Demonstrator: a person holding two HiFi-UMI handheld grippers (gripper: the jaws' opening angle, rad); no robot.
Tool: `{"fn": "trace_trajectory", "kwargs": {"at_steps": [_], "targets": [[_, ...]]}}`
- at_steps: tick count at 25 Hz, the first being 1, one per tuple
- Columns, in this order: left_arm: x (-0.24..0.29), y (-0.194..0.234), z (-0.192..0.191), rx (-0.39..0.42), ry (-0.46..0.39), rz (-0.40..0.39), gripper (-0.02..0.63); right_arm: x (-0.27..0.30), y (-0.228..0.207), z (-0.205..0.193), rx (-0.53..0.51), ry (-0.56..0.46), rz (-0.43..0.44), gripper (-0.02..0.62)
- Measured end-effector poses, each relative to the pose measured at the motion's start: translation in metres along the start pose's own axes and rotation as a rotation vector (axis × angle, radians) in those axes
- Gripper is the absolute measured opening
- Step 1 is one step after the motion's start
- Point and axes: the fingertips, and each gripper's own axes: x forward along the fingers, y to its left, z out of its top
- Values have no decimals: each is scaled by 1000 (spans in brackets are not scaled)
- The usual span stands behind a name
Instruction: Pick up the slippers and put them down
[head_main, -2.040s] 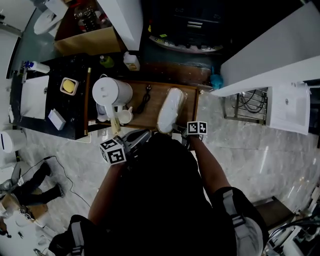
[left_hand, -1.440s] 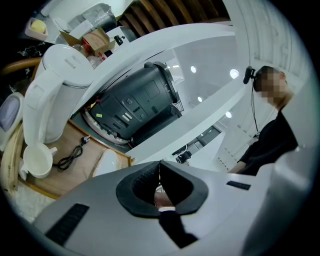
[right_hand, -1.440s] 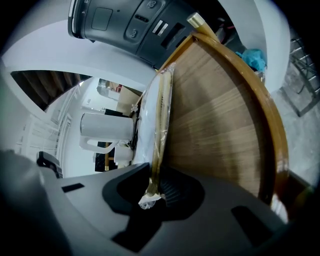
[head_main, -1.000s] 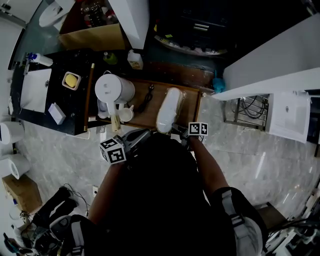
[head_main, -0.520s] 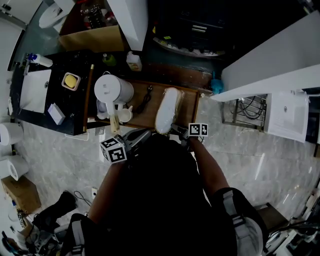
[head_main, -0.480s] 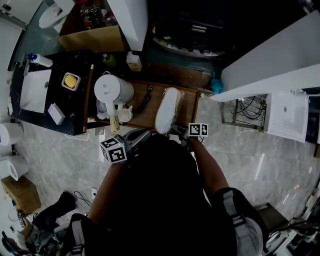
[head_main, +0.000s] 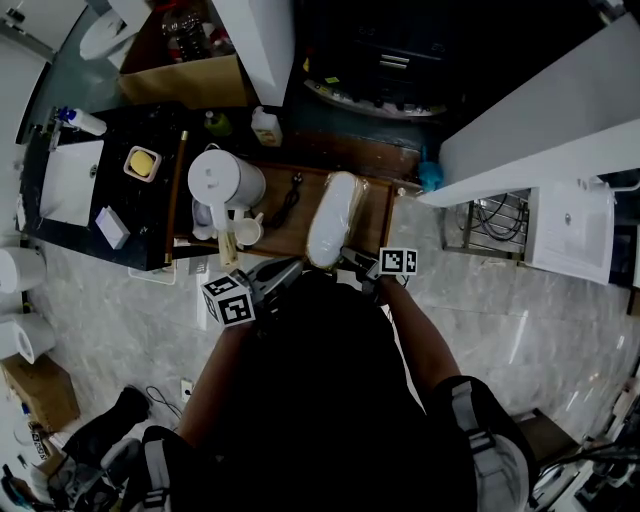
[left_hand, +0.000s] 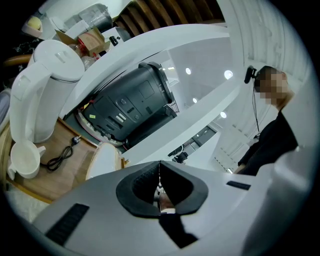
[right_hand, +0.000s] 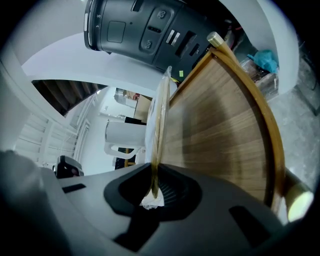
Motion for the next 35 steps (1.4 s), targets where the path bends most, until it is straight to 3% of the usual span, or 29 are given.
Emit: {"fn": "trace_trajectory", "kwargs": {"at_steps": [35], "targets": [[8, -17, -13, 38, -44, -37, 12, -47, 58, 0, -69, -56, 158, 51]]}}
